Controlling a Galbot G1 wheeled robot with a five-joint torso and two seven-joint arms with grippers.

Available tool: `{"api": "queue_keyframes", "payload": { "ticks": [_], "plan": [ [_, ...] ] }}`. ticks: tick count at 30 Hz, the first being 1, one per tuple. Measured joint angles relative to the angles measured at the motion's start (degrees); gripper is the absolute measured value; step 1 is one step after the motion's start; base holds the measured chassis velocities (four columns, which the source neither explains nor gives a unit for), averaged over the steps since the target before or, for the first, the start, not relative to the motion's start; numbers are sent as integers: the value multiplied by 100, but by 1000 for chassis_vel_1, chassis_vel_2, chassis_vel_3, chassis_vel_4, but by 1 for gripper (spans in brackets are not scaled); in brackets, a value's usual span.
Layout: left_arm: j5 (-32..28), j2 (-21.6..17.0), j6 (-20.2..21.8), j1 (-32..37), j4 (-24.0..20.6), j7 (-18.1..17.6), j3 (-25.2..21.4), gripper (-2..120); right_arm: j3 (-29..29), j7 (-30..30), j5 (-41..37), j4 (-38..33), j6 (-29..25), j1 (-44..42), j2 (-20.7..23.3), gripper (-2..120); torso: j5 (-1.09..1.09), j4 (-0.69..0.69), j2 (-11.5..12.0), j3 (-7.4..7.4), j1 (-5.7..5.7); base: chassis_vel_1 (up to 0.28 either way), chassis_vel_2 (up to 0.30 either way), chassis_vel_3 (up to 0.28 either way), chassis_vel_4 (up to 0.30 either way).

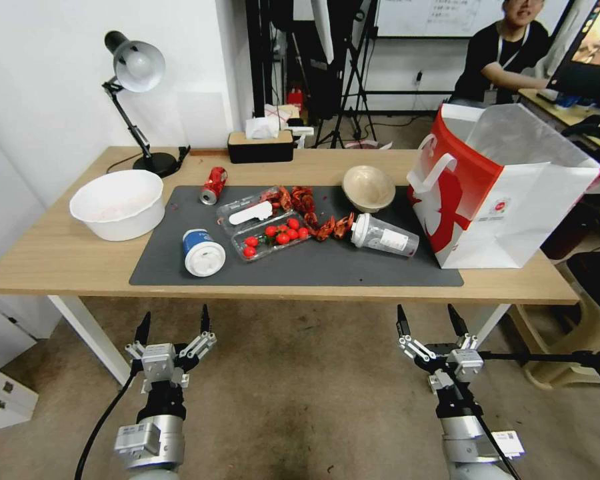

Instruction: Pick up the trash from the table and place it into the takeout bag.

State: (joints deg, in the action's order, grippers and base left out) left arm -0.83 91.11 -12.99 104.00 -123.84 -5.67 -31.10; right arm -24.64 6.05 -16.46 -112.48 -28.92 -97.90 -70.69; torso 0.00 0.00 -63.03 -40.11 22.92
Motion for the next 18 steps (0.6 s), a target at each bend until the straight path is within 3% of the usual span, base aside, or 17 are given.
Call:
{"api": "queue_keyframes", "payload": {
  "ticks": [7, 11, 13, 15, 18],
  "plan": [
    [-4, 26, 1, 16, -30, 21, 5, 100, 39, 20, -11, -1, 174, 27, 5, 100, 1, 0, 0, 0, 0, 0, 0, 0, 0],
    [-106, 2, 28, 49, -81, 28, 36, 100, 66, -25, -251, -275, 481, 154, 291, 100, 1, 2, 0, 0, 0, 0, 0, 0, 0],
    [-113, 2, 47, 48, -113, 32, 36, 100, 79, -191, -539, -525, 928, 455, 726, 100, 0, 0, 0, 0, 0, 0, 0, 0, 0],
    [-113, 4, 48, 48, -118, 32, 33, 100, 87, -250, -605, -562, 1023, 548, 832, 100, 1, 0, 0, 0, 0, 0, 0, 0, 0],
    [-117, 2, 54, 69, -157, 32, 5, 100, 112, -604, -948, -666, 1771, 1169, 1457, 100, 1, -1, 1, 0, 0, 0, 0, 0, 0]
  ]
}}
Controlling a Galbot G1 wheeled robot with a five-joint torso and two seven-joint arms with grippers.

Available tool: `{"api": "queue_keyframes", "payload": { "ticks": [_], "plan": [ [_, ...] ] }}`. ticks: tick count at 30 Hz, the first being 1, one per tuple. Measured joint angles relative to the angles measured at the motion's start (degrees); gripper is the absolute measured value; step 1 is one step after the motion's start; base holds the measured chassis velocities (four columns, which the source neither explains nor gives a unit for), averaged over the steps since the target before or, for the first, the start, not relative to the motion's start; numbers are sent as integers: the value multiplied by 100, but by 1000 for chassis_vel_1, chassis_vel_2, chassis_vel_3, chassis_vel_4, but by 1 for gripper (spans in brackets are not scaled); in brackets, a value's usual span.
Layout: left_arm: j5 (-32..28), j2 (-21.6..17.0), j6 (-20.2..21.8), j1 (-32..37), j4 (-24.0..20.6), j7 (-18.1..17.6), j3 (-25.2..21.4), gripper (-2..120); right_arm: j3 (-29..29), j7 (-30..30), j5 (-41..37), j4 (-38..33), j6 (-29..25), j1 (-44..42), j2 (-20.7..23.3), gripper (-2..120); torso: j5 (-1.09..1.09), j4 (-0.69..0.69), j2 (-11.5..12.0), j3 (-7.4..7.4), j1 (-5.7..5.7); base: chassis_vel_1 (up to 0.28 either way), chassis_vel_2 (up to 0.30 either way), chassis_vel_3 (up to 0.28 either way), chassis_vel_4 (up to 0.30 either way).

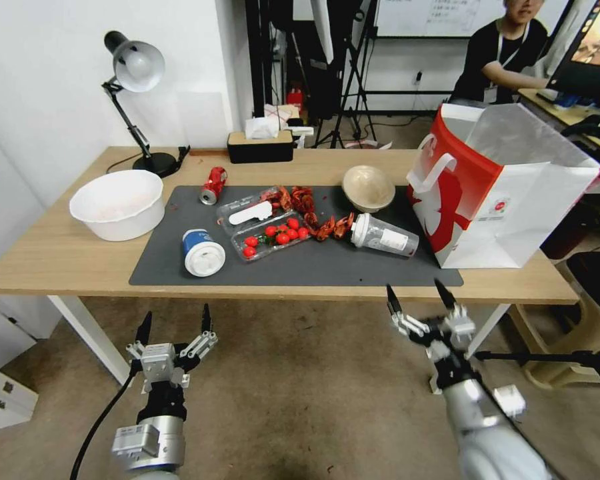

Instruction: Pick up the trash from the table and place it into the takeout bag.

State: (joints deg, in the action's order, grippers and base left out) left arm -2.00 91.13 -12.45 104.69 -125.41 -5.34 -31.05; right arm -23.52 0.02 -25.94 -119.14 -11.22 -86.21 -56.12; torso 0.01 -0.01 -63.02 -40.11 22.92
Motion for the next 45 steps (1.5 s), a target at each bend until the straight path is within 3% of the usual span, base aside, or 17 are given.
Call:
{"api": "queue_keyframes", "payload": {
  "ticks": [1, 4, 8, 12, 20, 22, 23, 31, 45],
  "plan": [
    [0, 0, 0, 0, 0, 0, 0, 100, 0, 0, 0, 0, 0, 0, 0, 100, 0, 0, 0, 0, 0, 0, 0, 0, 0],
    [-6, -14, 5, -9, -13, 0, -29, 100, 91, -350, -148, 98, 660, 750, 438, 100, 0, 0, 0, 0, 0, 0, 0, 0, 0],
    [-9, -18, 6, -14, -13, -1, -38, 100, 144, -489, -191, 182, 847, 1008, 541, 100, 0, 0, 0, 0, 0, 0, 0, 0, 0],
    [-16, -33, 5, -26, -13, -3, -46, 100, 328, -1139, -263, 598, 1479, 1911, 811, 100, 1, 2, 0, -1, 1, 0, 0, 0, 0],
    [-19, -32, 0, -37, -13, -5, -43, 100, 577, -1698, -261, 980, 1982, 2774, 994, 100, -1, 0, 0, 0, 2, 0, 0, 0, 0],
    [-19, -34, -3, -50, -21, -9, -43, 100, 689, -2753, -56, 1312, 2238, 3353, 1098, 100, -1, 1, 0, 0, 2, 0, 0, 0, 0],
    [-18, -38, -5, -48, -35, -11, -44, 100, 772, -2902, 18, 1391, 2284, 3514, 1132, 100, -1, 3, 0, 0, 2, 0, 0, 0, 0],
    [-28, -41, 3, -65, -115, -36, -58, 100, 1290, -3174, 424, 1874, 2541, 4236, 1289, 100, 0, 3, 0, 0, 1, 0, 0, 0, 0],
    [41, -3, 17, -128, -19, -87, -3, 100, 1886, -3012, 664, 2521, 2874, 4830, 1232, 100, -1, 1, 0, 0, 1, 0, 0, 0, 0]
  ]
}}
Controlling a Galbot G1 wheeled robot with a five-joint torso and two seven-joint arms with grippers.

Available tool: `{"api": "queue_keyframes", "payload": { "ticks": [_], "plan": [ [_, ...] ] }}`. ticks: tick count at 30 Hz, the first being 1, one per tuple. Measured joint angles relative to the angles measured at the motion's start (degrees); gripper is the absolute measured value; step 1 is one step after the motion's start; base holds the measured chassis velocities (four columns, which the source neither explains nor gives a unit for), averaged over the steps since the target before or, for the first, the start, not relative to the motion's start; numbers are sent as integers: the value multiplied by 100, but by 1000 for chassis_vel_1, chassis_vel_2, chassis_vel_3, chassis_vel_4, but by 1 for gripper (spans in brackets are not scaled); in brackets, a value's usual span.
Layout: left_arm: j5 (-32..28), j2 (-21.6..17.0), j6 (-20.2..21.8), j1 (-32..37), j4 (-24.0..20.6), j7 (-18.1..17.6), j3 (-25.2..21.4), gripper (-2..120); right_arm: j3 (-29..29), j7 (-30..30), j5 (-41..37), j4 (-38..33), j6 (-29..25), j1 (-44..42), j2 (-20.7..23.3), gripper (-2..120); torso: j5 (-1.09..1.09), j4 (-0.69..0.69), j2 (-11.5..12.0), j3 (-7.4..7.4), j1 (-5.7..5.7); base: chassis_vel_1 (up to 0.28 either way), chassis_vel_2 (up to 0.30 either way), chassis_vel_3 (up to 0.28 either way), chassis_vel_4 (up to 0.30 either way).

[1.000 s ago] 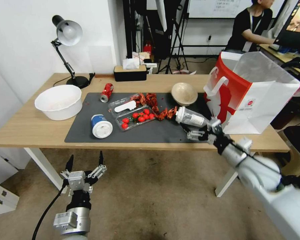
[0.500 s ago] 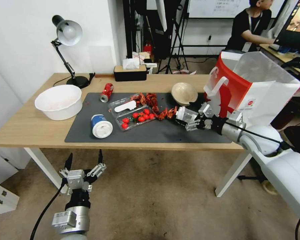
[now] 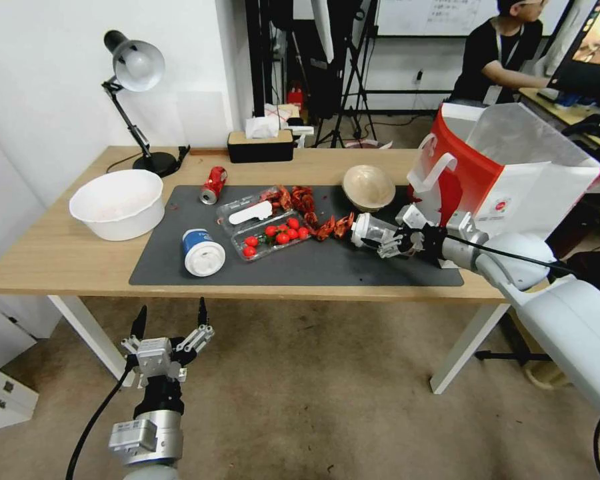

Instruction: Pick up the trash from the table and place it into the takeout bag.

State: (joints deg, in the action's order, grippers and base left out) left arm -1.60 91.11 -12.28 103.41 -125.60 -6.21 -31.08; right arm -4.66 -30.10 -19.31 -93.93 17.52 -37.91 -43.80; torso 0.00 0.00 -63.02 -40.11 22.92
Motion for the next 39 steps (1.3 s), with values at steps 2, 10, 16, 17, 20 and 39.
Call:
{"api": "queue_keyframes", "payload": {
  "ticks": [2, 10, 16, 17, 20, 39],
  "plan": [
    [-11, -6, 0, -27, 15, -2, -9, 100, 95, 68, -2, 135, 105, 76, -50, 100, 0, 0, 0, 0, 0, 0, 0, 0, 0],
    [-21, -8, 4, -67, 69, -1, -2, 100, 128, 172, 31, 286, 219, 74, -107, 100, 0, 1, 0, 0, 0, 0, 0, 0, 0],
    [-22, 2, -1, -80, 89, -1, 8, 100, 92, 215, 17, 303, 246, -76, -69, 100, -1, 0, 0, 0, 0, 0, 0, 0, 0],
    [-22, 2, -6, -77, 90, -1, 8, 100, 80, 219, 8, 293, 246, -108, -60, 99, 0, 1, 0, 0, 0, 0, 0, 0, 0],
    [-22, 9, -16, -64, 88, -2, 10, 100, 38, 240, -14, 275, 244, -165, -44, 90, 0, 0, -1, 0, 0, 0, 0, 0, 0],
    [7, 7, -109, 69, -116, -1, 18, 100, -776, 452, -530, -563, 256, -786, 148, 30, -1, 0, -1, 0, 0, 0, 0, 0, 0]
  ]
}}
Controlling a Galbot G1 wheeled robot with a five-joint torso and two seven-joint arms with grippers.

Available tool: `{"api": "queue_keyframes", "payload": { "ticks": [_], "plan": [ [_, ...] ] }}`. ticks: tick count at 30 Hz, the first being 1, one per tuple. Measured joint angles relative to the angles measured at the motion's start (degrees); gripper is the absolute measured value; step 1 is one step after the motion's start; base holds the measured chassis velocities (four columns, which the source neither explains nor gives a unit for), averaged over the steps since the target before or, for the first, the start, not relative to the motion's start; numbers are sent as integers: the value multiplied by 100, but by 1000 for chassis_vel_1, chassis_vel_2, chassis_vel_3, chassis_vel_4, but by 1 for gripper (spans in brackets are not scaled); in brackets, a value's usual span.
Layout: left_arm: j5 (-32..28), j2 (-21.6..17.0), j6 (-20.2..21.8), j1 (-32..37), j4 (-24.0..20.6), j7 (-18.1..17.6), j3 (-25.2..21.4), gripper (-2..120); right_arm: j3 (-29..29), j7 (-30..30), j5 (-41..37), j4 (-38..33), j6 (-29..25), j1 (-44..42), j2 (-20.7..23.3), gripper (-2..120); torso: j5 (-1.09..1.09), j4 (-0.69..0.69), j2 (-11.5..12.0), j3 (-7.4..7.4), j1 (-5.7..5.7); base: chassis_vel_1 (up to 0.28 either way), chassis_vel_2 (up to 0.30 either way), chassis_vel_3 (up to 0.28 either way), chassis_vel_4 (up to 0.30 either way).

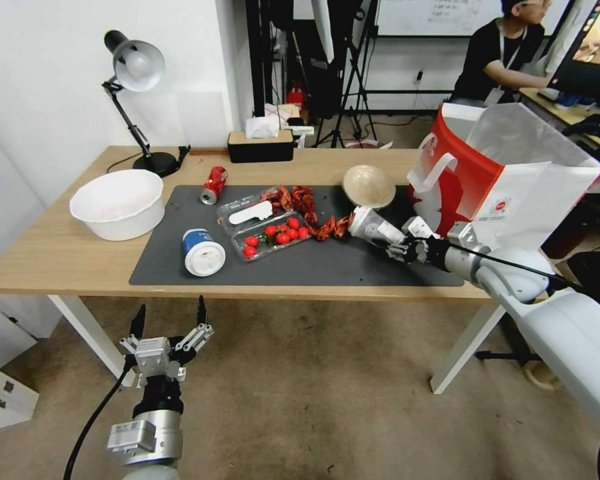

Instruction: Pick up the trash from the table and place it into the takeout bag.

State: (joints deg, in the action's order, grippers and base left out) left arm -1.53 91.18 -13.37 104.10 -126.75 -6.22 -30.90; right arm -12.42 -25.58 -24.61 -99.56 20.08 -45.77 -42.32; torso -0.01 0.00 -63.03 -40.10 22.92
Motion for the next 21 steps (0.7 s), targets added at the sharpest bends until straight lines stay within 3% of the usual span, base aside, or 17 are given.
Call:
{"api": "queue_keyframes", "payload": {
  "ticks": [6, 11, 12, 15, 16, 17, 21],
  "plan": [
    [2, -5, -32, 40, -24, 4, -7, 100, -406, 322, -389, -604, -16, -152, 149, 19, 0, 0, 0, 1, 0, 0, 0, 0, 0],
    [3, -3, -33, 42, -43, 10, -13, 100, -573, 1106, -895, -1050, -17, 12, 176, 10, 0, -1, 0, 0, -1, 0, 0, 0, 0],
    [4, -1, -33, 47, -46, 11, -20, 100, -605, 1705, -1166, -1231, -10, 144, 154, 5, 0, 0, 0, 0, 0, 0, 0, 0, 0],
    [3, 0, -41, 53, -46, 12, -42, 100, -611, 2722, -1566, -1458, 0, 343, 102, 1, 1, -1, 0, 0, 0, 0, 0, 0, 0],
    [3, 0, -41, 53, -46, 12, -42, 100, -611, 2722, -1566, -1458, 0, 343, 102, 1, 1, -1, 0, 0, 0, 0, 0, 0, 0],
    [3, 3, -49, 54, -45, 12, -46, 100, -620, 3203, -1725, -1537, 5, 438, 77, 1, -1, -1, 0, 0, 0, 0, 0, 0, 0],
    [3, 10, -56, 54, -23, 14, -44, 100, -696, 4168, -1965, -1544, 79, 588, 46, 1, 0, -1, 0, 0, -1, 0, 0, 0, 0]
  ]
}}
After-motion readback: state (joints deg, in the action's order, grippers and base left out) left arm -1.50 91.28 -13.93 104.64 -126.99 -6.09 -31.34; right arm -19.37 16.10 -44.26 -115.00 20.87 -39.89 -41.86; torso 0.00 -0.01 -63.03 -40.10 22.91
